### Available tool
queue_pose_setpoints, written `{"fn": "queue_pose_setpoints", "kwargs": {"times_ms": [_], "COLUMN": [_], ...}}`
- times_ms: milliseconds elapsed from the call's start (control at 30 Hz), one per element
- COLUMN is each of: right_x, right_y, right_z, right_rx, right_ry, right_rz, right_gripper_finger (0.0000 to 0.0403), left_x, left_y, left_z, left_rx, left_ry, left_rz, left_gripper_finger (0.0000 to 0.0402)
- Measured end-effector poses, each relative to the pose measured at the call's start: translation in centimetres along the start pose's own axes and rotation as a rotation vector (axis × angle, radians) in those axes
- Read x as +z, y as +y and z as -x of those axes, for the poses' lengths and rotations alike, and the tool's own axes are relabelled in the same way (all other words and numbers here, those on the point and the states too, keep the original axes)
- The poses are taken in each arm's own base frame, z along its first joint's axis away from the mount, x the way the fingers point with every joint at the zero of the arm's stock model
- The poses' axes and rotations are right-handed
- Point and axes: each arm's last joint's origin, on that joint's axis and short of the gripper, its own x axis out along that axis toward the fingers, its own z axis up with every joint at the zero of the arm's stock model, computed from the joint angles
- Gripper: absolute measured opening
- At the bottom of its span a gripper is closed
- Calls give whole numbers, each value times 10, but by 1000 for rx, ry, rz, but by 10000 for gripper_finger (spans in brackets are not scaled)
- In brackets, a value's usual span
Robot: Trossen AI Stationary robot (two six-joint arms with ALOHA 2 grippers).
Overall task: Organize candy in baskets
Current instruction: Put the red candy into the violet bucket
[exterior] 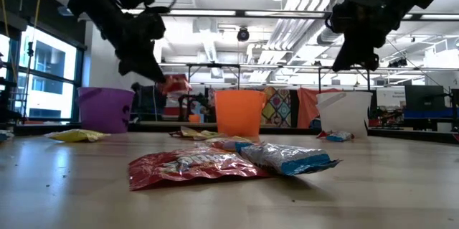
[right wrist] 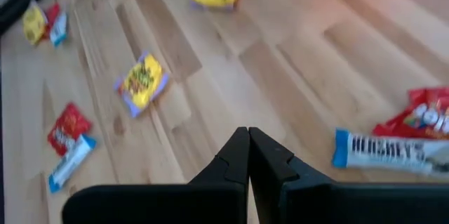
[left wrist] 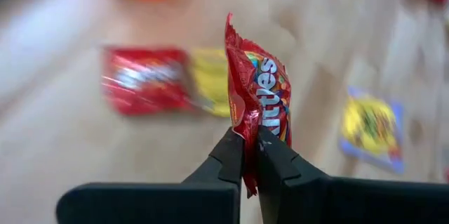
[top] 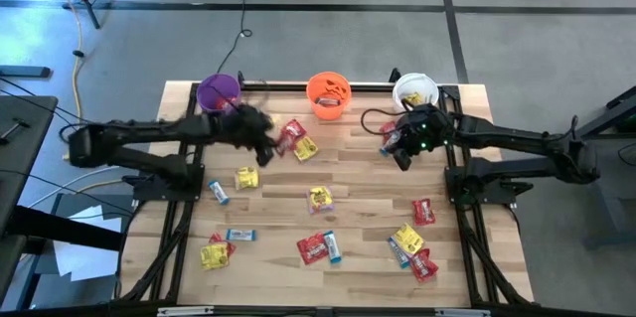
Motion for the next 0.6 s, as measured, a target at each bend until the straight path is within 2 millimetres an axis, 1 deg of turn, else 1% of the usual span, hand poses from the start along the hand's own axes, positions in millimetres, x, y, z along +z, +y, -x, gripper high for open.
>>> {"fn": "queue_pose_setpoints", "kwargs": {"times_ms": [100,200,400,500,600], "right_x": [4,5,7,7,8], "right_y": [-3,-6,-11,-13,-15], "right_z": [1,1,2,3,3], "right_rx": [-6,-54,-113,-130,-145], "right_ry": [-31,-50,-76,-86,-97], "right_rz": [-10,-39,-74,-109,-156], "right_gripper_finger": [0,0,0,0,0], "left_x": [9,15,18,16,11], "left_y": [20,40,80,95,106], "left_z": [17,34,63,72,78], "left_rx": [71,162,344,413,470], "left_ry": [-96,-189,-331,-362,-328], "left_rz": [67,136,324,413,472], "left_gripper_finger": [1,1,1,1,1]}}
